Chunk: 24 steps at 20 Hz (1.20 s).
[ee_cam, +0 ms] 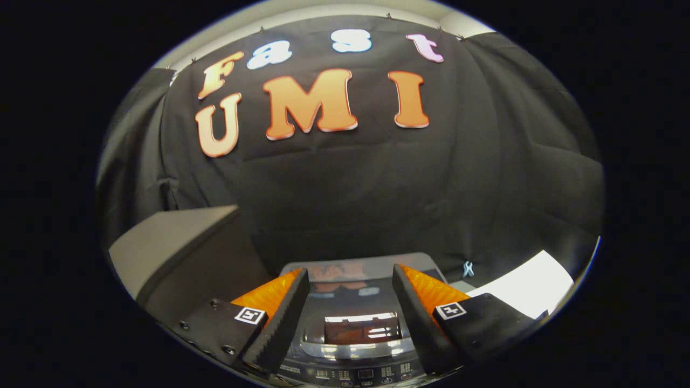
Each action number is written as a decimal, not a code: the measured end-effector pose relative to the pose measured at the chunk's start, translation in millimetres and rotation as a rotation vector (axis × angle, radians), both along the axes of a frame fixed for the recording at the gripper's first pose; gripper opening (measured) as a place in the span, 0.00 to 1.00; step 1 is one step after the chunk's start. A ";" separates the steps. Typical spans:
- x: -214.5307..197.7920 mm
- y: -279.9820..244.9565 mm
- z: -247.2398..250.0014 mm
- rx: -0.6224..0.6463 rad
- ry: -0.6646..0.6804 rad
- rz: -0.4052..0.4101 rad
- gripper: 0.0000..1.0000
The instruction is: Put the clothes into the washing machine and then close the washing machine lid.
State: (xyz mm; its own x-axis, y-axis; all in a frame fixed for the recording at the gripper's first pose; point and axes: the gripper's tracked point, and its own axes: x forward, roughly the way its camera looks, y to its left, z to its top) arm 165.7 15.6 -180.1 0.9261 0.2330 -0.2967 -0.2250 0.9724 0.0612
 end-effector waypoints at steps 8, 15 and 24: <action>-58.0 8.9 116.0 0.040 -0.152 0.089 0.99; -158.4 2.7 195.5 -0.028 -0.272 0.051 0.98; -247.1 6.8 253.9 -0.064 -0.386 0.042 0.98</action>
State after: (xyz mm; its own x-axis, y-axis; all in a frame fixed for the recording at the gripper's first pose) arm -81.4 22.4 73.7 0.9625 0.2655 0.0562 -0.2595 0.9609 -0.0961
